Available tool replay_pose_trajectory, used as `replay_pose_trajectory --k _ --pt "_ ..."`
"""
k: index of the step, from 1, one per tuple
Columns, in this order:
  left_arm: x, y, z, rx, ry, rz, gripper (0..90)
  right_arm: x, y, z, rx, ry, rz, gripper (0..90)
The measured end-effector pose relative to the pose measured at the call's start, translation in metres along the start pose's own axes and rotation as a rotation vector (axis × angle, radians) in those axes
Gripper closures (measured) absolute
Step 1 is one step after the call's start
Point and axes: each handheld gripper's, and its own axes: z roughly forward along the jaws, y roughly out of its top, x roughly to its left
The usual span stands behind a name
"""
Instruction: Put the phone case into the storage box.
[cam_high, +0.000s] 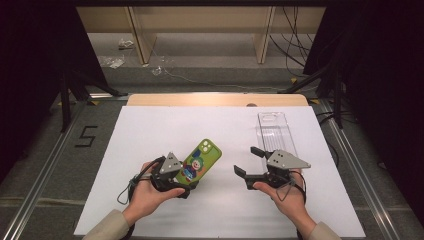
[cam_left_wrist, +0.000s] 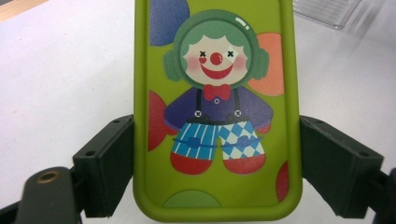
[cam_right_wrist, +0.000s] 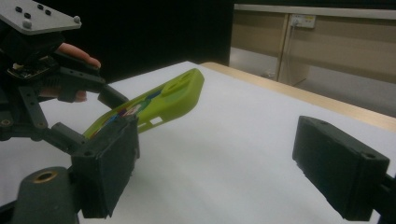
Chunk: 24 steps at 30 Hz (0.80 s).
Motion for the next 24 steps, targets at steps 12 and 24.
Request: replay_pose_trajectory --k 12,24 --pt "-0.011 0.001 0.005 -0.001 -0.016 0.023 16.0 0.001 0.002 0.011 0.01 0.012 0.014 16.1" --pt "-0.021 0.003 0.009 -0.002 -0.026 0.04 16.1 0.001 0.006 0.02 0.008 0.018 0.029 16.2"
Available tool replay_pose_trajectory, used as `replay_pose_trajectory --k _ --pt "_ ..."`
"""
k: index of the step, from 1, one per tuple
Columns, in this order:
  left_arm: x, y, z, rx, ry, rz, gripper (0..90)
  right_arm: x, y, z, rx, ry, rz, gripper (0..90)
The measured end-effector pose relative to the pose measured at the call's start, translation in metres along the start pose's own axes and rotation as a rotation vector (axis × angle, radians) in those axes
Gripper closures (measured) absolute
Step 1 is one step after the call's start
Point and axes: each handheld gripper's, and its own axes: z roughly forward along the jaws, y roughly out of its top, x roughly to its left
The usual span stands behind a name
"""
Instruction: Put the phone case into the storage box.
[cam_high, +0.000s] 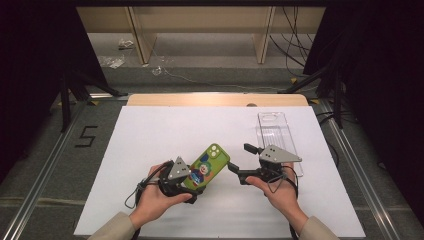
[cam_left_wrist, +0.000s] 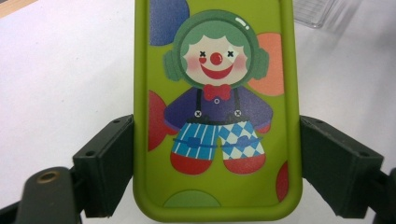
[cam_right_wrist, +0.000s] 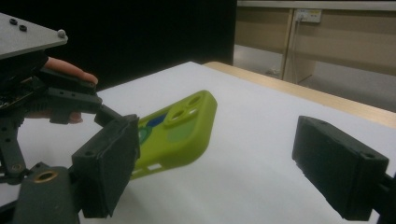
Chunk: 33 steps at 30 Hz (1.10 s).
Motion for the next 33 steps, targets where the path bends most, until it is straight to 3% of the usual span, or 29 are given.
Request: replay_pose_trajectory --k 14,33 --pt "-0.013 0.002 0.007 -0.003 -0.017 0.023 16.1 0.0 0.003 0.013 0.021 0.009 0.019 16.8" --pt "-0.022 0.005 0.011 -0.004 -0.035 0.041 16.0 -0.006 0.002 0.03 0.059 0.013 0.08 19.2"
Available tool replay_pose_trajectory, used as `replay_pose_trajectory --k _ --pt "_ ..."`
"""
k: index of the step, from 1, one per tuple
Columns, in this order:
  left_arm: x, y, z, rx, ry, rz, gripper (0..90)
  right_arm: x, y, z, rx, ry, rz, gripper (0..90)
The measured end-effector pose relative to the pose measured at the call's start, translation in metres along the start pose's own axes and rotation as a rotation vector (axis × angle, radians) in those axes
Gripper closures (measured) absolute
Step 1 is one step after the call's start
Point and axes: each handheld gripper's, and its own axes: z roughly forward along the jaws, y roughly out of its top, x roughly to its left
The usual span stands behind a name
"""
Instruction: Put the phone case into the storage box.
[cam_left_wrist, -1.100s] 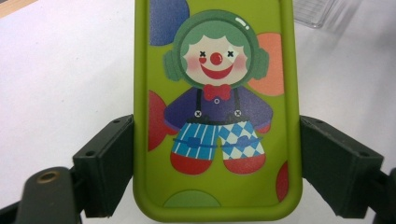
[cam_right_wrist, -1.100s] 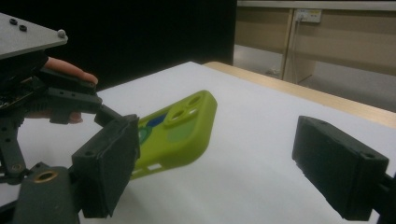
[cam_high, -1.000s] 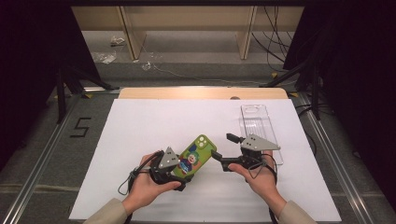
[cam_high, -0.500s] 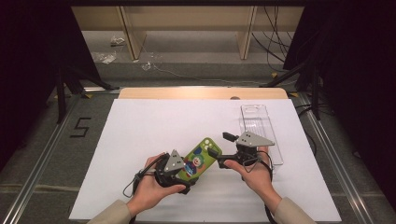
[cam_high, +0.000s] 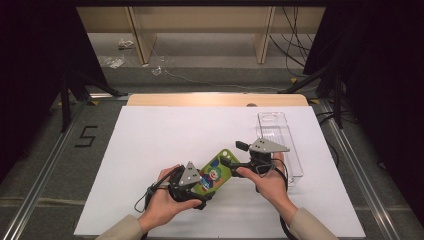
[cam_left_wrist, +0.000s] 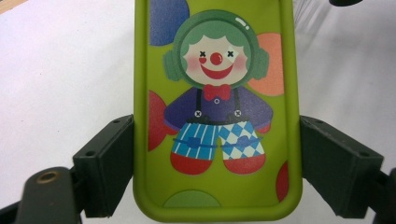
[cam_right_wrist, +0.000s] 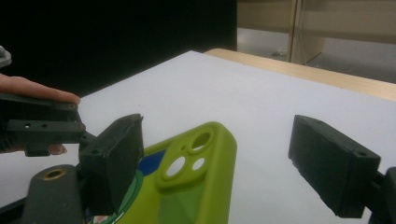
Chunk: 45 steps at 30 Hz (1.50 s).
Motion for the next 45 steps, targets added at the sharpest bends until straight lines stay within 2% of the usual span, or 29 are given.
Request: replay_pose_trajectory --k 12,24,30,37,45 --pt "-0.0022 0.0003 0.0013 -0.001 -0.002 0.004 16.0 -0.0008 -0.0012 0.0069 0.031 0.0 0.024 23.5" --pt "-0.0038 0.0012 0.0035 -0.008 -0.002 0.006 16.1 -0.0003 -0.0022 0.0086 0.048 0.023 0.052 40.2" --pt "-0.0032 0.0012 0.0037 -0.012 0.001 0.004 16.1 -0.0016 -0.0029 0.0087 0.06 0.035 0.081 48.6" --pt "-0.0042 0.0014 0.0051 -0.011 -0.002 0.005 16.1 -0.002 -0.0023 0.0088 0.055 0.042 0.101 54.8" --pt "-0.0042 0.0018 0.0072 -0.007 -0.005 0.002 16.1 -0.003 -0.0015 0.0087 0.054 0.041 0.124 57.3"
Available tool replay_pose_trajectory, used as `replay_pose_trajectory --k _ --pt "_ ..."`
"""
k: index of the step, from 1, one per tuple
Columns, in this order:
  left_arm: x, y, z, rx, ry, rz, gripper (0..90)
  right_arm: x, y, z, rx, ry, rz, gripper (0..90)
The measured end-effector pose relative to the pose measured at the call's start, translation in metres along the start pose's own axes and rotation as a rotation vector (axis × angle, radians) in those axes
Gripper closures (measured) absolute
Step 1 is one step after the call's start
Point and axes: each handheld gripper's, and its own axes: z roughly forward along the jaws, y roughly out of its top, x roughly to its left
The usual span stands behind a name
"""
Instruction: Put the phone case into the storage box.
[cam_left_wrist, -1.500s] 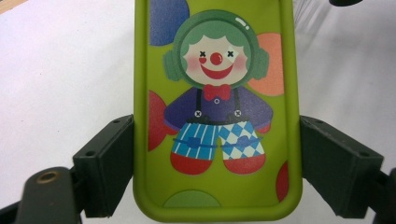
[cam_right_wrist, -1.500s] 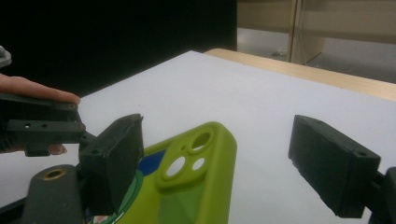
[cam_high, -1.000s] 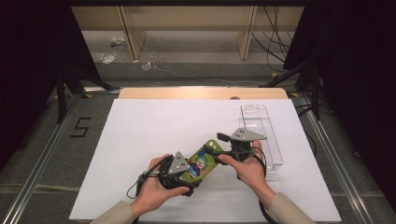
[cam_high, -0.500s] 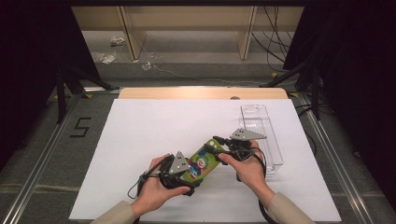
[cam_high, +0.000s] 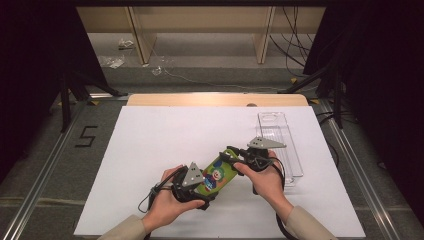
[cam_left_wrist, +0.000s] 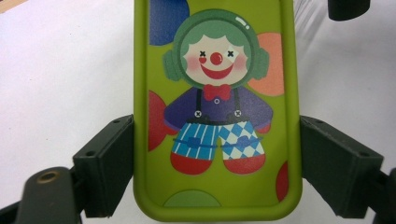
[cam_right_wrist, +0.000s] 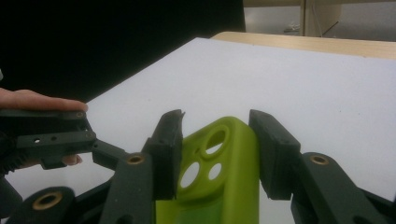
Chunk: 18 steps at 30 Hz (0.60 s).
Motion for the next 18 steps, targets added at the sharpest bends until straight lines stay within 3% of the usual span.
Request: replay_pose_trajectory --k 2,4,11,18 --pt "0.0001 -0.0004 0.0012 0.004 -0.001 -0.002 16.1 0.0006 0.0008 -0.0003 -0.011 0.004 0.006 60.0" --pt "0.0001 -0.0007 0.0016 0.005 0.003 0.0 16.2 -0.0002 0.0036 -0.0026 -0.032 0.032 0.041 65.9" --pt "-0.0001 -0.0013 0.0033 0.019 0.001 0.006 16.2 -0.001 0.004 -0.0036 -0.036 0.054 0.057 69.7" --pt "0.0004 0.0002 0.0046 0.027 0.004 0.012 16.3 0.0025 0.0068 -0.0052 -0.044 0.055 0.031 71.8"
